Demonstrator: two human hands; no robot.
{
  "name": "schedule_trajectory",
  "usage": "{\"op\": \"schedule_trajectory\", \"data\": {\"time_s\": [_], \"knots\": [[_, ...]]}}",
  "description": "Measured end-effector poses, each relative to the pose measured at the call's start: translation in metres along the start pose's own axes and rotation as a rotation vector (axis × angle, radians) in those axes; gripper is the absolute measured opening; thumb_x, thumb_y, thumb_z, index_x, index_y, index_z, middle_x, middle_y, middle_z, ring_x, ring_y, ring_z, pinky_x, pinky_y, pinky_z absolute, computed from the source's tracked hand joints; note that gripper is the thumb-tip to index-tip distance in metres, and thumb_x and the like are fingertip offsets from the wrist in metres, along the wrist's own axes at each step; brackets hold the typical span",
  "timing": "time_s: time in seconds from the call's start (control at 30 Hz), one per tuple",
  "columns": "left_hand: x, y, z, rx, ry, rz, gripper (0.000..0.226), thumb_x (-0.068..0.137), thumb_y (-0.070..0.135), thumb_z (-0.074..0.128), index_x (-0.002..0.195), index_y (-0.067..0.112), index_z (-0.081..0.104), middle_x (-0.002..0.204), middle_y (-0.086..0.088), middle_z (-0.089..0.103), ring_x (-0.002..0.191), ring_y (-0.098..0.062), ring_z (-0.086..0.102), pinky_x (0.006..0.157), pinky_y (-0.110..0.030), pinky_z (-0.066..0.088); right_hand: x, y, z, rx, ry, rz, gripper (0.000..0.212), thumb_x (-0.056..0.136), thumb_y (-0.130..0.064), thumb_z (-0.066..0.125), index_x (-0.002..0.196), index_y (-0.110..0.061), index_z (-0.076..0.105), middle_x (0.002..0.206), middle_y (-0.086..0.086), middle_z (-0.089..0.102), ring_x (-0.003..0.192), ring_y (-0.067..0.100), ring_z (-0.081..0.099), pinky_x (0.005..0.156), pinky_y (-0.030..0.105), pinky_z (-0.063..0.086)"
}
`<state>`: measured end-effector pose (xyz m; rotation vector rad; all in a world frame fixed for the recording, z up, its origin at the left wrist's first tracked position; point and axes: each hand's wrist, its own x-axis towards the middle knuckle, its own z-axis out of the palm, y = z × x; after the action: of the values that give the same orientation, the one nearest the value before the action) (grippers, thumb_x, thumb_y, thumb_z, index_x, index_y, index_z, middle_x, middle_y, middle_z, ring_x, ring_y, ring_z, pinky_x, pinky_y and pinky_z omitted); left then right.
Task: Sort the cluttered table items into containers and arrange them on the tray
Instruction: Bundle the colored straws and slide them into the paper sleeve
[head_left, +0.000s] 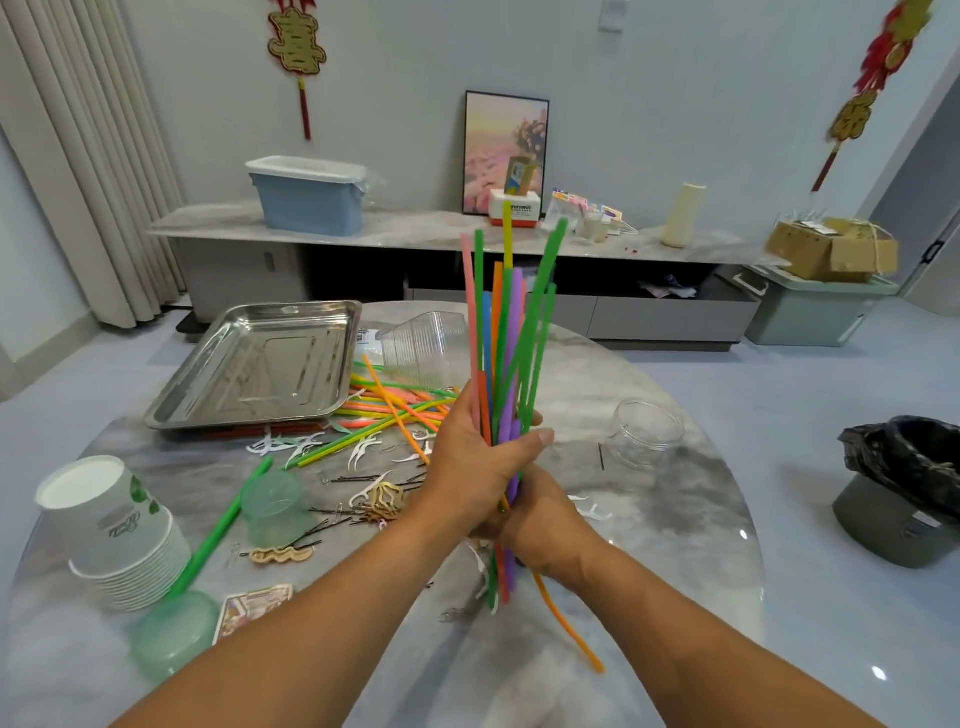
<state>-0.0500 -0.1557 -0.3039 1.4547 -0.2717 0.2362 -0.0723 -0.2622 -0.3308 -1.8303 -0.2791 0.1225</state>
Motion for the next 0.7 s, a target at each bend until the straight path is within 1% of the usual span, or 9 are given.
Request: {"op": "schedule_trajectory", "data": {"time_s": [0.07,0.13,0.17,0.27,0.37,0.43,0.5,0.63,0.7], "knots": [[0.008,0.008,0.0,-0.005,0.046,0.04,0.03,0.076,0.018,0.086,0.098,0.02,0.065,0.084,0.005,0.073,0.076,-0.01,0.07,0.069,-0.019,0.053,0.003,0.001,0.001,0.04,-0.008,-0.005,0.051,0.079,0.009,0.076,0.118,-0.018,0.057,0.091,-0.02,0.075,0.086,-0.004,0.071,0.069,0.015,0.055],[0.017,0.019,-0.003,-0.034,0.094,0.076,0.031,0.077,0.021,0.085,0.099,0.014,0.064,0.083,0.005,0.072,0.076,-0.011,0.069,0.07,-0.024,0.055,0.006,0.002,0.002,-0.017,0.001,0.052,0.053,0.075,-0.005,0.086,0.116,-0.024,0.059,0.098,-0.014,0.076,0.093,0.008,0.072,0.077,0.025,0.058],[0.021,0.024,-0.006,-0.06,0.116,0.088,0.034,0.076,0.022,0.085,0.102,0.014,0.064,0.085,0.005,0.072,0.079,-0.013,0.07,0.073,-0.028,0.057,0.005,0.005,0.001,-0.05,0.022,0.096,0.054,0.073,-0.011,0.089,0.115,-0.028,0.06,0.097,-0.012,0.075,0.092,0.011,0.071,0.077,0.026,0.058],[0.026,0.033,-0.016,-0.132,0.16,0.124,0.039,0.078,0.018,0.083,0.111,0.022,0.063,0.103,0.002,0.074,0.095,-0.014,0.071,0.082,-0.03,0.058,0.004,0.015,0.004,-0.037,0.051,0.188,0.034,0.079,-0.018,0.085,0.095,-0.032,0.058,0.066,-0.015,0.063,0.058,0.007,0.057,0.057,0.022,0.048],[0.028,0.033,-0.024,-0.175,0.173,0.102,0.045,0.08,0.014,0.084,0.117,0.027,0.06,0.111,0.002,0.074,0.103,-0.015,0.07,0.082,-0.029,0.058,0.005,0.017,0.013,0.1,0.116,0.224,0.018,0.09,-0.018,0.077,0.093,-0.026,0.06,0.055,-0.014,0.056,0.053,0.01,0.049,0.054,0.022,0.045],[0.026,0.03,-0.022,-0.172,0.148,0.062,0.05,0.077,0.016,0.085,0.118,0.023,0.057,0.106,0.002,0.075,0.098,-0.018,0.072,0.079,-0.031,0.059,0.007,0.011,0.019,0.167,0.165,0.197,0.019,0.087,-0.014,0.08,0.097,-0.025,0.067,0.059,-0.015,0.063,0.055,0.006,0.053,0.054,0.017,0.045],[0.023,0.025,-0.018,-0.167,0.114,0.017,0.051,0.075,0.016,0.085,0.117,0.018,0.056,0.096,0.001,0.076,0.088,-0.017,0.073,0.073,-0.027,0.058,0.008,0.003,0.025,0.233,0.168,0.146,0.03,0.08,-0.005,0.084,0.103,-0.019,0.07,0.069,-0.013,0.069,0.063,0.005,0.06,0.06,0.017,0.049],[0.021,0.021,-0.015,-0.145,0.118,-0.044,0.047,0.074,0.024,0.087,0.112,0.019,0.061,0.083,0.001,0.073,0.069,-0.015,0.068,0.066,-0.025,0.055,0.009,-0.004,0.03,0.203,0.142,0.122,0.04,0.071,-0.006,0.085,0.1,-0.02,0.062,0.073,-0.013,0.065,0.063,0.004,0.058,0.056,0.015,0.047],[0.024,0.024,-0.018,-0.13,0.134,-0.032,0.041,0.074,0.029,0.086,0.108,0.022,0.064,0.082,0.002,0.071,0.065,-0.013,0.065,0.063,-0.024,0.054,0.008,-0.002,0.028,0.146,0.163,0.215,0.051,0.075,0.0,0.082,0.115,-0.02,0.058,0.094,-0.004,0.064,0.072,0.008,0.061,0.056,0.014,0.048]]}}
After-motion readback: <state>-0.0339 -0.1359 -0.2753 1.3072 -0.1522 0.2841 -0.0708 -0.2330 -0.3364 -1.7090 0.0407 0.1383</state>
